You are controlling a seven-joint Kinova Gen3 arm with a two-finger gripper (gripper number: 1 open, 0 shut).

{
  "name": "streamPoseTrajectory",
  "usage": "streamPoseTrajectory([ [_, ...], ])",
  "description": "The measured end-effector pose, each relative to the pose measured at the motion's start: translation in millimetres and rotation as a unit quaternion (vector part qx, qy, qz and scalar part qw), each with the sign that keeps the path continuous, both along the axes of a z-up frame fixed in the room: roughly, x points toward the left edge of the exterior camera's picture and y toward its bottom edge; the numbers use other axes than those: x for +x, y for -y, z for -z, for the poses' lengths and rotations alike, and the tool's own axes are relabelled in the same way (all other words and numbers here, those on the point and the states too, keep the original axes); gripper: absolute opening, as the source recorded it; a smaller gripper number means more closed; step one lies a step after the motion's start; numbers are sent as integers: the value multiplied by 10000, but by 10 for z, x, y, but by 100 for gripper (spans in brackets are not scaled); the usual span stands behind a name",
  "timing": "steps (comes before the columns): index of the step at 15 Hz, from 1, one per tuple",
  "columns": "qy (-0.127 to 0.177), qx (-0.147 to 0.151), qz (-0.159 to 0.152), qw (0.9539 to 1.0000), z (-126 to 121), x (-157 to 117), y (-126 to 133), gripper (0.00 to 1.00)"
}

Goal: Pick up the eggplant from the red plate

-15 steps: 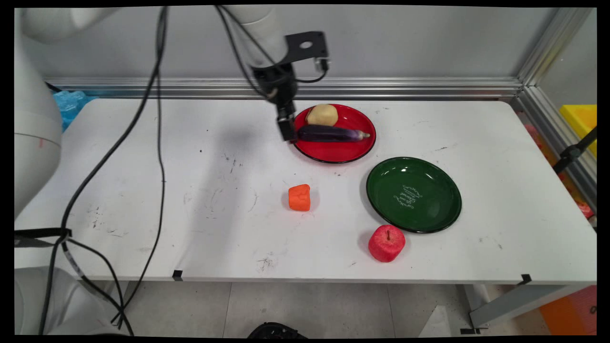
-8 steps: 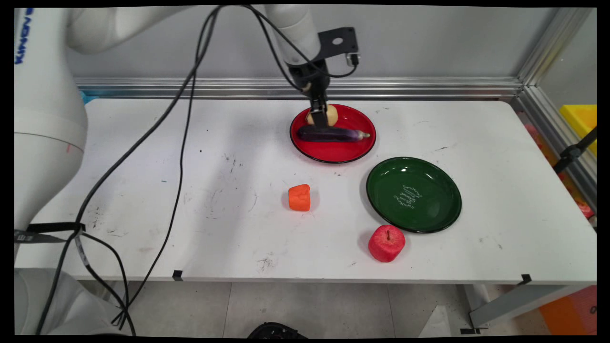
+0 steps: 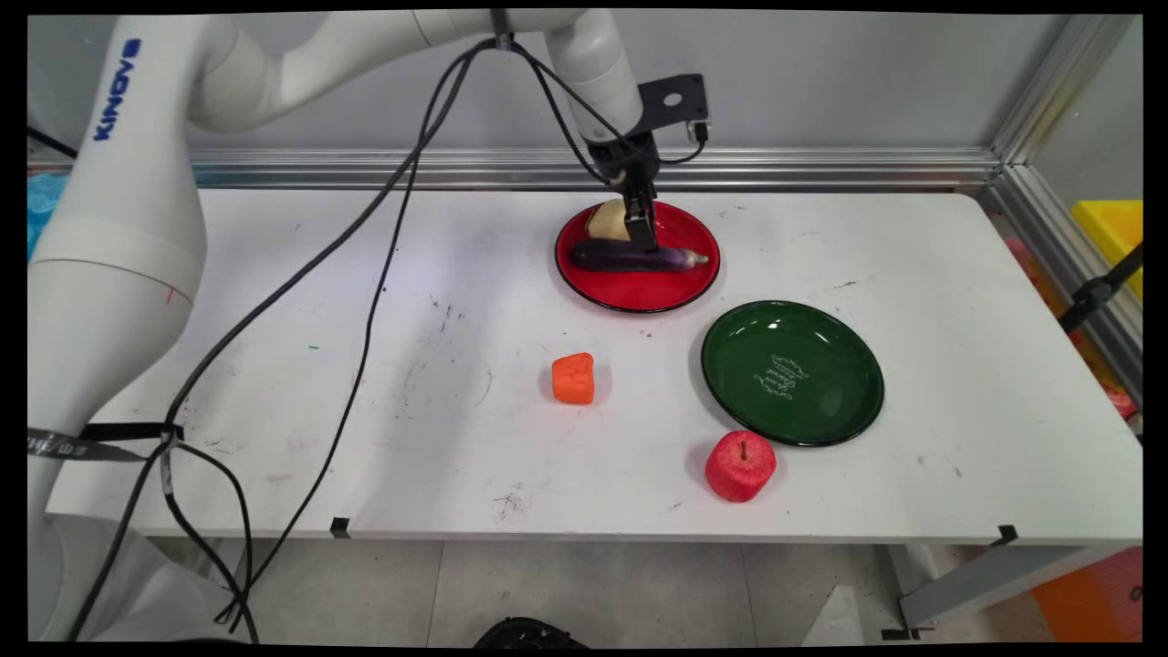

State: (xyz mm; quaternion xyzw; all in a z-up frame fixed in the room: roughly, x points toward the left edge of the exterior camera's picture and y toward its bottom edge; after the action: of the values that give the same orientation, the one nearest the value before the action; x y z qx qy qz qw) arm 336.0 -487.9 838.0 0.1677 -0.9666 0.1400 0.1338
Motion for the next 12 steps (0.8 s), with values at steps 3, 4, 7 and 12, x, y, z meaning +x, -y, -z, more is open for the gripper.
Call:
streamPoseTrajectory([
  [3, -54, 5, 59, 10000, 116, -23, 92, 100],
  [4, -78, 21, 85, 9999, 164, -32, 119, 100],
  [7, -137, 84, 167, 9997, 286, -60, 168, 100],
  [12, -189, 138, 281, 9993, 445, -84, 222, 100],
])
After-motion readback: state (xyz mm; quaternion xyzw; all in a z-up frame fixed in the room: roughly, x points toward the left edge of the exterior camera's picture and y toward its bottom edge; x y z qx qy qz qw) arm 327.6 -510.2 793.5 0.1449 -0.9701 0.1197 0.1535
